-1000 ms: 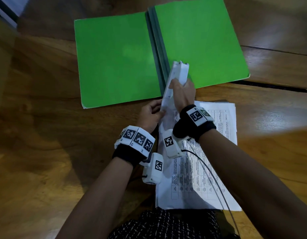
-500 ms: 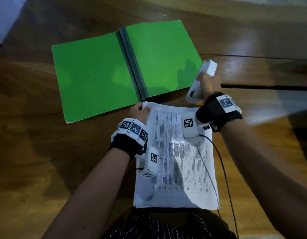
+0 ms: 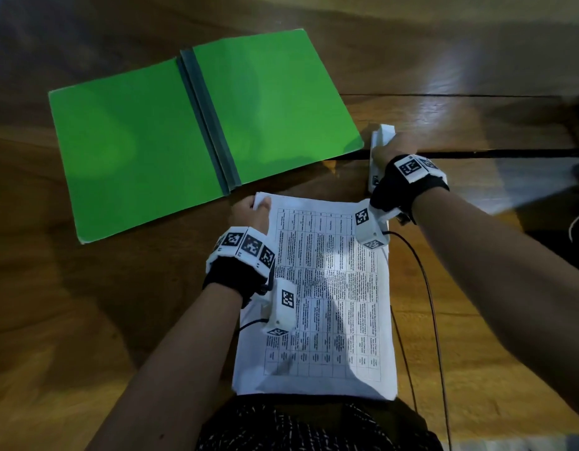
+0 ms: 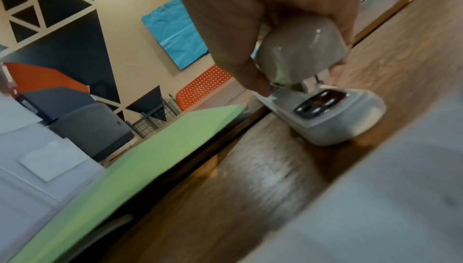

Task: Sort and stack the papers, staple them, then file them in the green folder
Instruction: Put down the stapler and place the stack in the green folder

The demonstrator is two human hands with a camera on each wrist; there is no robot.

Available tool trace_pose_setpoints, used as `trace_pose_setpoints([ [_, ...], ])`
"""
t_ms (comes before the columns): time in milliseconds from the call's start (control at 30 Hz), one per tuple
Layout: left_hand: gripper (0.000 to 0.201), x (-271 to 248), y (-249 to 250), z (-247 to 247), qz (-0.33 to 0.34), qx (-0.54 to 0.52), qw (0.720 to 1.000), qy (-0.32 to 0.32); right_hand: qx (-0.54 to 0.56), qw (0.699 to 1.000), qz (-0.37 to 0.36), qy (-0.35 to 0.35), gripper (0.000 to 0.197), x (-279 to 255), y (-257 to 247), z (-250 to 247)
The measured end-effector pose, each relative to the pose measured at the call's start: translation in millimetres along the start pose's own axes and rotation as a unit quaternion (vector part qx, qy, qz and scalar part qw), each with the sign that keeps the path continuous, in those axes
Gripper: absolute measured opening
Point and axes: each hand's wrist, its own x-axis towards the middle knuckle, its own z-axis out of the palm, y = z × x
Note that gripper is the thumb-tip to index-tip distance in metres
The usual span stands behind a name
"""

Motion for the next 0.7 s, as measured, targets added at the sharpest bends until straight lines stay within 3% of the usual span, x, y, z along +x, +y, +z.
trace_pose_setpoints([
  [100, 0.019, -3.0, -0.9, -3.5, -0.001, -0.017, 1.000, -0.019, -0.008, 1.000, -0.012, 0.010, 0.045, -4.1, 5.4, 1.7],
  [133, 0.016, -4.1, -2.1, -5.3, -0.008, -0.035, 0.999, -0.030, -0.015, 0.999, -0.022, 0.028, 0.048, -7.6, 10.0, 2.4],
  [267, 0.035, -17.4, -9.3, -18.4, -0.054, -0.100, 0.988, -0.104, 0.025, 0.985, -0.058, 0.159, 0.056, -43.0, 41.9, 7.7],
  [367, 0.035, -32.5, -13.0, -20.9, -0.044, -0.084, 0.987, -0.130, 0.070, 0.979, -0.028, 0.190, 0.060, -76.6, 72.5, 17.0],
  [467, 0.032, -39.3, -12.8, -23.4, -0.008, -0.099, 0.988, -0.115, 0.158, 0.977, -0.035, 0.141, 0.066, -103.8, 95.1, 30.1],
  [567, 0.032, -40.6, -6.0, -31.9, 0.023, -0.109, 0.989, -0.101, 0.257, 0.965, -0.032, 0.044, 0.073, -122.7, 107.2, 40.8],
  [700, 0.031, -31.0, -6.1, -48.1, 0.042, -0.083, 0.995, -0.044, 0.231, 0.971, -0.047, -0.047, 0.038, -130.7, 102.2, 47.4],
])
